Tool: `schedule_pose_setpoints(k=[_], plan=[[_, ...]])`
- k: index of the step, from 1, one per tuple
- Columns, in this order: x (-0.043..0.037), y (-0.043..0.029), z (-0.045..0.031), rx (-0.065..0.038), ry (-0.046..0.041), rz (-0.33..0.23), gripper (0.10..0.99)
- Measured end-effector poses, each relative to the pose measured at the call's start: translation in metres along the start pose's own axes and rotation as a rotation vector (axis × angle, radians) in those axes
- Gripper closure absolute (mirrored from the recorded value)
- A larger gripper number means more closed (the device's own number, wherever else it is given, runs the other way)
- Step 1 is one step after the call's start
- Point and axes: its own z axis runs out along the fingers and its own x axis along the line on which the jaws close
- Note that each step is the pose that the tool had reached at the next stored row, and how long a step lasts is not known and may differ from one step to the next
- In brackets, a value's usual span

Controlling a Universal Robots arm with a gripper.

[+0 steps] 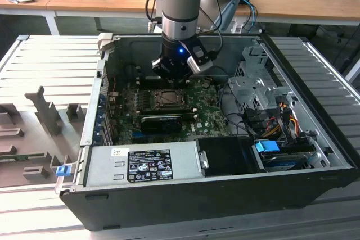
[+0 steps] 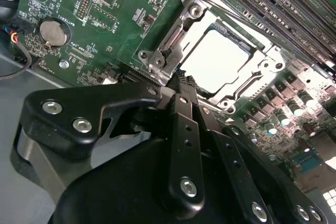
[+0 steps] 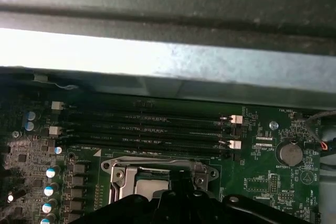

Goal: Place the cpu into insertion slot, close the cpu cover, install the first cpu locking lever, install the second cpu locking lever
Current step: 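Install the second cpu locking lever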

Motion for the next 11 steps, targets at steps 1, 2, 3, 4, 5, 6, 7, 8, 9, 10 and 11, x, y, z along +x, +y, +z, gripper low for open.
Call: schedule_pose_setpoints(k=[1, 2, 3, 4, 5, 6, 7, 8, 9, 10, 11], plan=[[0.0, -0.0003, 0.0, 0.0, 0.0, 0.0, 0.98], [0.0, -0.0005, 0.0, 0.0, 0.0001, 0.0, 0.98], [0.0, -0.0009, 0.0, 0.0, 0.0, 0.0, 0.98], [0.0, -0.0011, 0.0, 0.0, 0.0, 0.0, 0.98], [0.0001, -0.0024, -0.0001, 0.0, 0.0, 0.0, 0.98], [0.0003, -0.0043, -0.0003, 0.0, 0.0, 0.0, 0.98], [0.0004, -0.0057, -0.0004, 0.0, 0.0, 0.0, 0.98], [0.0005, -0.0068, -0.0005, 0.0, 0.0, 0.0, 0.98], [0.0005, -0.0073, -0.0005, 0.0, 0.0, 0.0, 0.98], [0.0005, -0.0076, -0.0006, 0.0, 0.0, 0.0, 0.98], [0.0005, -0.0078, -0.0006, 0.0, 0.0, 0.0, 0.98]])
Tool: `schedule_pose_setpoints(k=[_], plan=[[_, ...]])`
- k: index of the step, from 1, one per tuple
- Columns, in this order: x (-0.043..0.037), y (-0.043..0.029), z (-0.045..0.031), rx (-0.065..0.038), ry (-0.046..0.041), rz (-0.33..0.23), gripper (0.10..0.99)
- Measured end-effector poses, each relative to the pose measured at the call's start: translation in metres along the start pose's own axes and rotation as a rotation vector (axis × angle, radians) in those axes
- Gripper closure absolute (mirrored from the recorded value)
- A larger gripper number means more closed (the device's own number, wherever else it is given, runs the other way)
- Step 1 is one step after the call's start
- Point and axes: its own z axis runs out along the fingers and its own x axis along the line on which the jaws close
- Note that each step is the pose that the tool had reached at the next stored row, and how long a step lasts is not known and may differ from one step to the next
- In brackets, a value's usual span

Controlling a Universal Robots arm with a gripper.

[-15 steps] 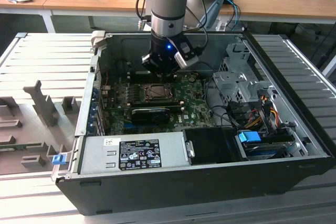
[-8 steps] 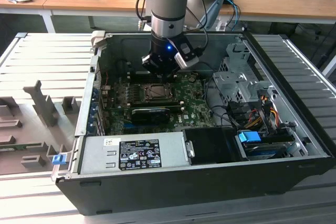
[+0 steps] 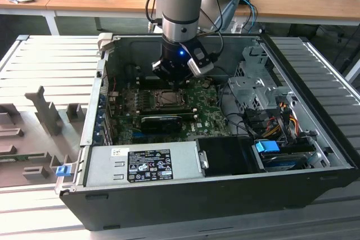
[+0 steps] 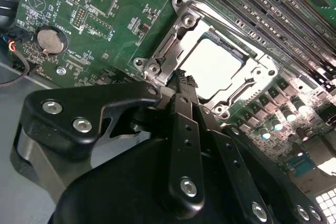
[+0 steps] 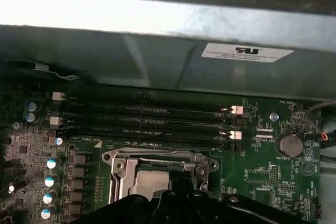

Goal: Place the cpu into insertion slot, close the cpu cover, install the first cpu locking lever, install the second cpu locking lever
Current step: 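Install the second cpu locking lever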

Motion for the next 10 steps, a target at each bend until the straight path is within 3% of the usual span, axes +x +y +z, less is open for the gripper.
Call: schedule_pose_setpoints(k=[10], plan=[[0.0003, -0.0043, -0.0004, 0.0, 0.0001, 0.0, 0.98]])
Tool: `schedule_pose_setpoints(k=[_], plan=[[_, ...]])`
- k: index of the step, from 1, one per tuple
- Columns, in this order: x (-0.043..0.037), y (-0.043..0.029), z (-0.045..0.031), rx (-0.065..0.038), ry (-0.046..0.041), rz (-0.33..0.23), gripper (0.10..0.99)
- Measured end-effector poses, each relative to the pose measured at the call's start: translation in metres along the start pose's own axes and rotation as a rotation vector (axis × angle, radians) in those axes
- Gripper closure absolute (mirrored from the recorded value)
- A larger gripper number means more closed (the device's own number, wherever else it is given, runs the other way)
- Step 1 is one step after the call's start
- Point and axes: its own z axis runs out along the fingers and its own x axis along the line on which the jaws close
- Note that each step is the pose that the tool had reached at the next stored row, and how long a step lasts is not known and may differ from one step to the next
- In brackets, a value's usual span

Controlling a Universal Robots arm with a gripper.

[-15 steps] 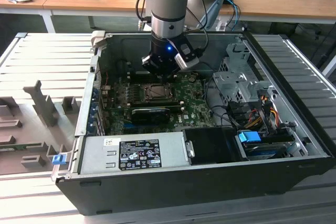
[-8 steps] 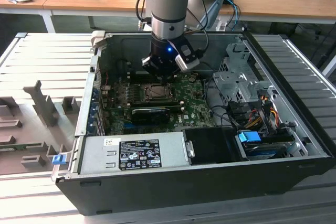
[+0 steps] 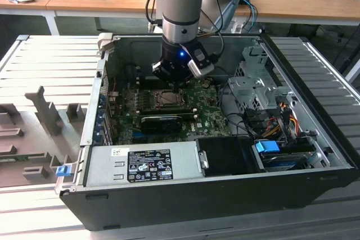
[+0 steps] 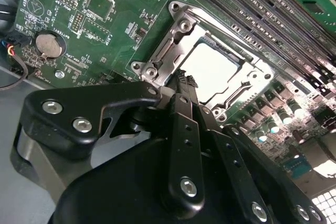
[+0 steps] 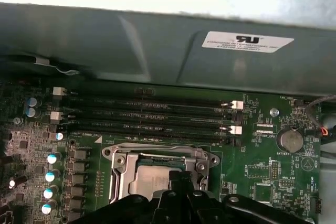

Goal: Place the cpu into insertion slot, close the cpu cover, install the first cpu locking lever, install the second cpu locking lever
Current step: 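Install the second cpu locking lever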

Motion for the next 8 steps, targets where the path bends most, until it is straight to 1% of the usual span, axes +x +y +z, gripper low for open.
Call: schedule_pose_setpoints(k=[8], plan=[[0.0002, -0.003, -0.0002, 0.0, 0.0, 0.0, 0.98]])
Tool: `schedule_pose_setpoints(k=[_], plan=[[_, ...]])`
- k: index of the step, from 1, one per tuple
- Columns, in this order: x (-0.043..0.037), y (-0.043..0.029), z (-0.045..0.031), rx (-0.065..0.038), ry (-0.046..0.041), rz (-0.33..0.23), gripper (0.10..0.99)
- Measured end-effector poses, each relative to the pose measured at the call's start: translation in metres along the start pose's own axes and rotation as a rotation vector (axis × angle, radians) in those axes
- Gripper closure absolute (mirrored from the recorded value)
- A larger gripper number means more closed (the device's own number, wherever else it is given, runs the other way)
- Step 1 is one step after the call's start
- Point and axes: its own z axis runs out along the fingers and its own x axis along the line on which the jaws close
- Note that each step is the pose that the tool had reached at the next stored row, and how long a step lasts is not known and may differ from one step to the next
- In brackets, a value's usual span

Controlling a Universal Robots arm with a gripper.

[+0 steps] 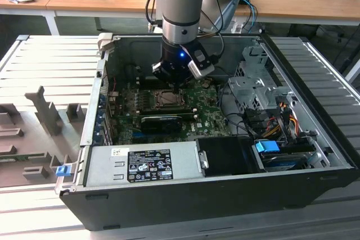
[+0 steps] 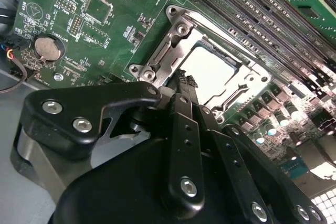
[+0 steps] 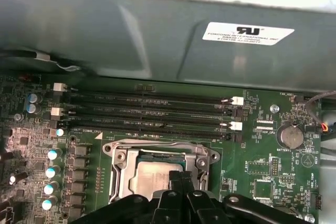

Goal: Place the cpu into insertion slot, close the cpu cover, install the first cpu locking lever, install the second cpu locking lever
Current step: 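Install the second cpu locking lever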

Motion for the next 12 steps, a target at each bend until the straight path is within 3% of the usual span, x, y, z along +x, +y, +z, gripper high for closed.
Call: schedule_pose_setpoints(k=[12], plan=[[0.0003, -0.0043, -0.0003, 0.0, 0.0, 0.0, 0.98]])
